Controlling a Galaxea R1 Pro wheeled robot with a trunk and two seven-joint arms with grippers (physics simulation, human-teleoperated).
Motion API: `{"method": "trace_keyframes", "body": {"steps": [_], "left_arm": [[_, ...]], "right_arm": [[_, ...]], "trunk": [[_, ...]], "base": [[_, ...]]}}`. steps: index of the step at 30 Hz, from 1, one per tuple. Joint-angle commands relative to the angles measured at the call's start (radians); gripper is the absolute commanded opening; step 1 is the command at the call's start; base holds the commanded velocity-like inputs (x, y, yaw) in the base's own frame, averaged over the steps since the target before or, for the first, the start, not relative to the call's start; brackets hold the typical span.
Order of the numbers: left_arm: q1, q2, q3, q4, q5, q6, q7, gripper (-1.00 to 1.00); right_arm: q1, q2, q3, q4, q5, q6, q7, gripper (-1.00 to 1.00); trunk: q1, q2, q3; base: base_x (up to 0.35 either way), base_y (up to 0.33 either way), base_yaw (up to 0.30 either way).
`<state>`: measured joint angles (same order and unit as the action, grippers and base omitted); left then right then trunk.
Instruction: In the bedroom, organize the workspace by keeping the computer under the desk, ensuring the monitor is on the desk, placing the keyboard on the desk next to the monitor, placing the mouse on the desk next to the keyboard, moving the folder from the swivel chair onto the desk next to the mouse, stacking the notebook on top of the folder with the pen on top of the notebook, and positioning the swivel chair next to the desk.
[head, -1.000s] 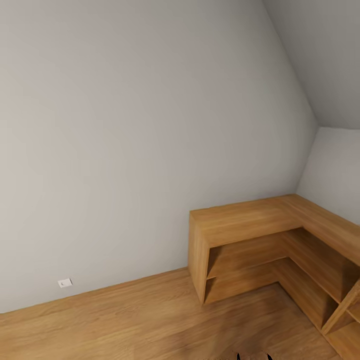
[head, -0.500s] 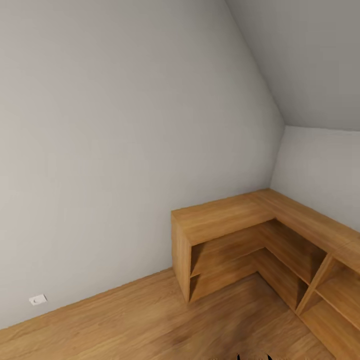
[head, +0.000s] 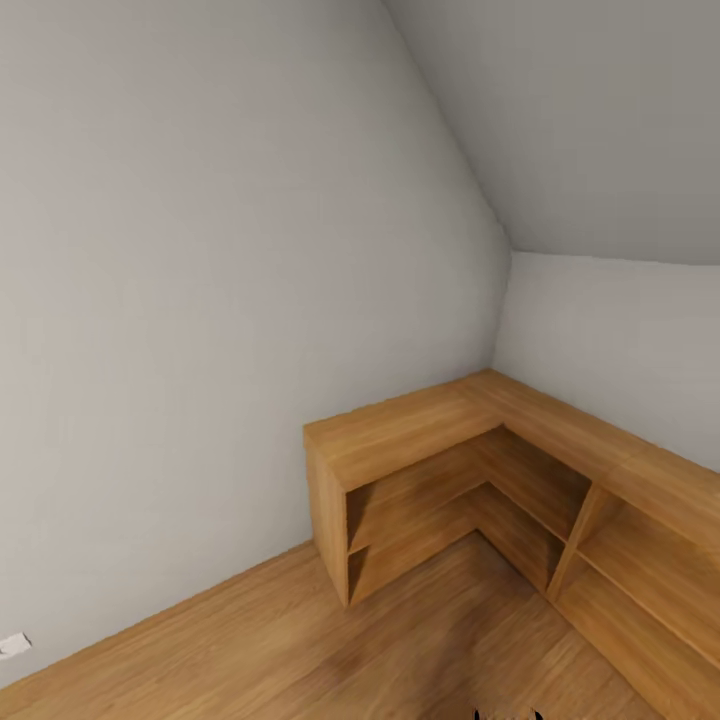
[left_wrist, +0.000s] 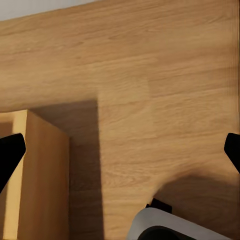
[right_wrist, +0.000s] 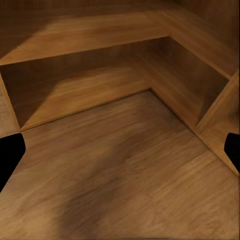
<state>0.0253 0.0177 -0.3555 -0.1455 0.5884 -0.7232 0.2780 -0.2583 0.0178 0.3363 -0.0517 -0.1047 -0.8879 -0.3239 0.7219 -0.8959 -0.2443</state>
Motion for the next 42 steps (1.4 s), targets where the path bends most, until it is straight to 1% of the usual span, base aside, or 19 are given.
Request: {"method": "trace_keyframes", "body": {"steps": [1, 14, 24, 31, 42], "left_arm": [[0.001, 0.001, -0.008, -0.003, 0.003, 0.0, 0.009, 1.0], [0.001, 0.002, -0.007, -0.003, 0.004, 0.002, 0.009, 1.0], [0.001, 0.001, -0.008, -0.003, 0.004, 0.001, 0.009, 1.0], [0.001, 0.001, -0.009, -0.003, 0.003, 0.0, 0.01, 1.0], [0.001, 0.001, -0.008, -0.003, 0.002, -0.003, 0.01, 1.0]], "right_arm": [[-0.001, 0.0, 0.009, 0.001, -0.01, -0.003, -0.001, 1.0], [-0.001, 0.001, 0.009, 0.001, -0.01, -0.003, -0.001, 1.0], [-0.001, 0.003, 0.009, 0.001, -0.01, -0.003, -0.001, 1.0], [-0.001, 0.004, 0.009, 0.001, -0.01, -0.003, -0.001, 1.0], [-0.001, 0.004, 0.009, 0.001, -0.01, -0.004, -0.001, 1.0]], "trunk": [[0.0, -0.001, -0.001], [0.0, -0.001, -0.016], [0.0, -0.001, -0.029], [0.0, -0.001, -0.031], [0.0, -0.001, -0.031]], "base": [[0.0, 0.0, -0.276], [0.015, 0.0, -0.2], [0.28, 0.0, -0.182], [0.293, 0.0, -0.265], [0.044, 0.0, -0.293]]}}
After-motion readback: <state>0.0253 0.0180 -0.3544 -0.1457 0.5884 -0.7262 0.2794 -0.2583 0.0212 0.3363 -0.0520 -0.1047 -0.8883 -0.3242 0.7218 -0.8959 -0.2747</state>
